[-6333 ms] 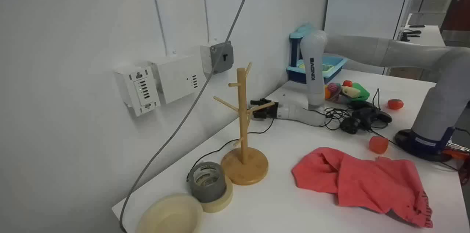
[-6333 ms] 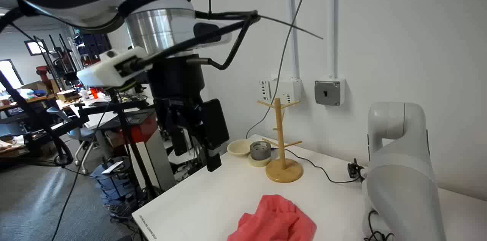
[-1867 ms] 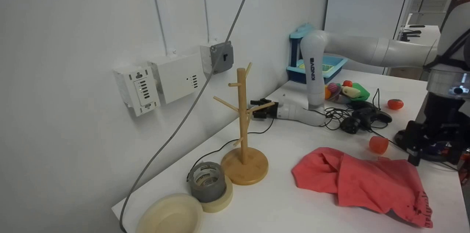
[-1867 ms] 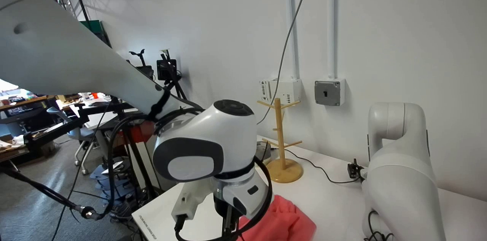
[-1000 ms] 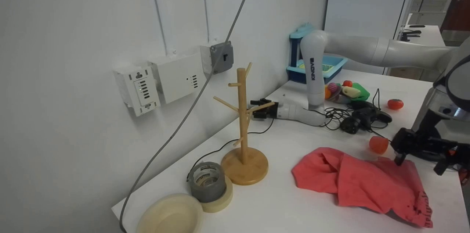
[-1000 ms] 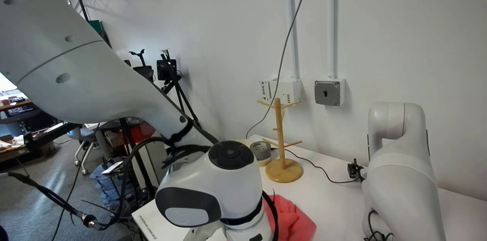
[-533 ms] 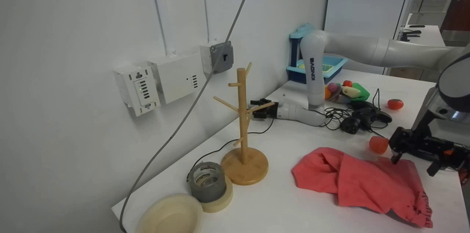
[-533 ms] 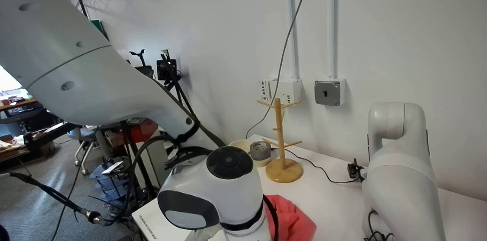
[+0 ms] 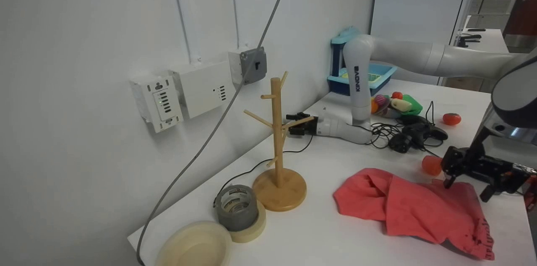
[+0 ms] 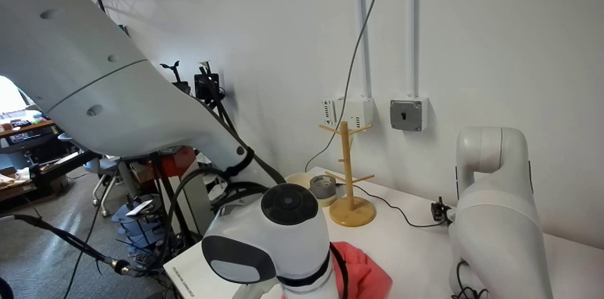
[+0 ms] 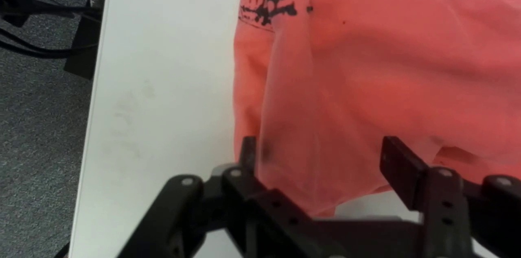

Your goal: Pick up the orange sweater and put it back down

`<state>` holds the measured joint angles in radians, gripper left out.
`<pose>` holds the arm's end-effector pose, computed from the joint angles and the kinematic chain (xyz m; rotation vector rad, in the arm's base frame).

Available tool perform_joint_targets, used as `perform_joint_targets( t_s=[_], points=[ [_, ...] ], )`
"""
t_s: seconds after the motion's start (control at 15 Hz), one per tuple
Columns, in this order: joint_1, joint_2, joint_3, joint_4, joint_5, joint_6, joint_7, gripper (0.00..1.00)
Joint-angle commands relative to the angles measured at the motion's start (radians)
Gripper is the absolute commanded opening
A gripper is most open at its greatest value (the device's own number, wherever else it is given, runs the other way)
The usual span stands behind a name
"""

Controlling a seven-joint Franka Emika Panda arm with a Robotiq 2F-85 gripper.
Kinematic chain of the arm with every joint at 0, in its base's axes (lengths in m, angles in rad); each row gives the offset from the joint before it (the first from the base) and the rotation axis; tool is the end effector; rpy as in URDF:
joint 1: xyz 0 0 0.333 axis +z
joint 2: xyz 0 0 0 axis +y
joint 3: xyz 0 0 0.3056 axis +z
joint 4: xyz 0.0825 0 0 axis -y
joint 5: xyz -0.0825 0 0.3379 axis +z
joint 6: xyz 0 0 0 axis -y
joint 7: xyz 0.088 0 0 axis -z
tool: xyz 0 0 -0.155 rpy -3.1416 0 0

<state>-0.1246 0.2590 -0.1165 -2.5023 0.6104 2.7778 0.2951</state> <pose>0.4290 -0.1247 0.1701 -2.5134 1.5444 -0.0298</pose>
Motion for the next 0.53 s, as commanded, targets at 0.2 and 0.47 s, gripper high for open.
perform_joint_targets(
  t_s=[0.2, 0.47],
  points=[
    [-0.021, 0.054, 0.009, 0.017, 0.027, 0.015, -0.031, 0.97],
    [-0.016, 0.071, 0.004, 0.03, 0.014, 0.019, -0.022, 0.54]
  ],
)
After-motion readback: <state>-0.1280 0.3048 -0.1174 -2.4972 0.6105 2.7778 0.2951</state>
